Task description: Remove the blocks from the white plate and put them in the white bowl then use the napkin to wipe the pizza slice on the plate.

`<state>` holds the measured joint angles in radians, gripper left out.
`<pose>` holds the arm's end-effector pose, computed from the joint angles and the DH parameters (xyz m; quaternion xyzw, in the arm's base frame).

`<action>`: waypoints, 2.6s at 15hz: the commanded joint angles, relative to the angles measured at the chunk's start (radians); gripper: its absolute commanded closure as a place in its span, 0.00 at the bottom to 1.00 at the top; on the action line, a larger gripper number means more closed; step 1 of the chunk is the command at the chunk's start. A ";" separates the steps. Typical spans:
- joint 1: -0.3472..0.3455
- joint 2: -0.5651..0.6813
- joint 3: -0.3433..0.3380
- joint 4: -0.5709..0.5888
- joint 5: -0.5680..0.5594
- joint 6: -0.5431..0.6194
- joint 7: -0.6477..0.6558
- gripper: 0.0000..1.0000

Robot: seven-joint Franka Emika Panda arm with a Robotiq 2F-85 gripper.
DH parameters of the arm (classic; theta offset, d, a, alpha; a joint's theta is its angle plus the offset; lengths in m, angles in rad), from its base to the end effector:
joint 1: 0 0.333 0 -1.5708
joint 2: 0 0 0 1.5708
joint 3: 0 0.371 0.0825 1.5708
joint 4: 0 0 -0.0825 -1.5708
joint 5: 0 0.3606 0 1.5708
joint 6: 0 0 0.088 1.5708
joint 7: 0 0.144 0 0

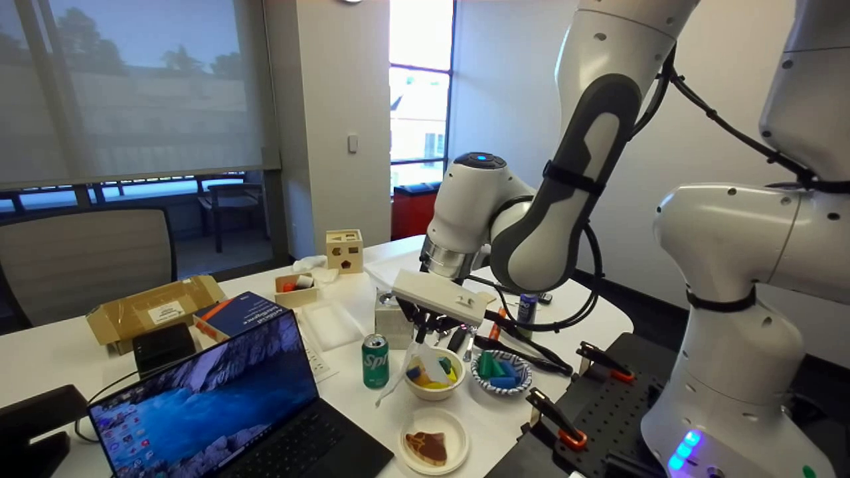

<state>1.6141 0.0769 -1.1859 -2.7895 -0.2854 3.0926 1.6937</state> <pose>0.3621 0.1858 0.2684 -0.8751 0.4620 -0.1169 0.0838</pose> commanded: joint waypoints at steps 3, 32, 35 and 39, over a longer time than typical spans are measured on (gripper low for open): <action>0.029 -0.302 -0.006 0.014 0.009 -0.324 -0.010 1.00; 1.015 -0.522 -1.198 0.098 -0.288 -0.192 0.078 1.00; 1.000 -0.629 -1.241 0.178 -0.514 -0.212 0.200 1.00; 0.992 -0.838 -1.266 0.321 -0.764 -0.255 0.311 1.00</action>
<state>2.6061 -0.5839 -2.4347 -2.5852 -0.9124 2.8813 1.9375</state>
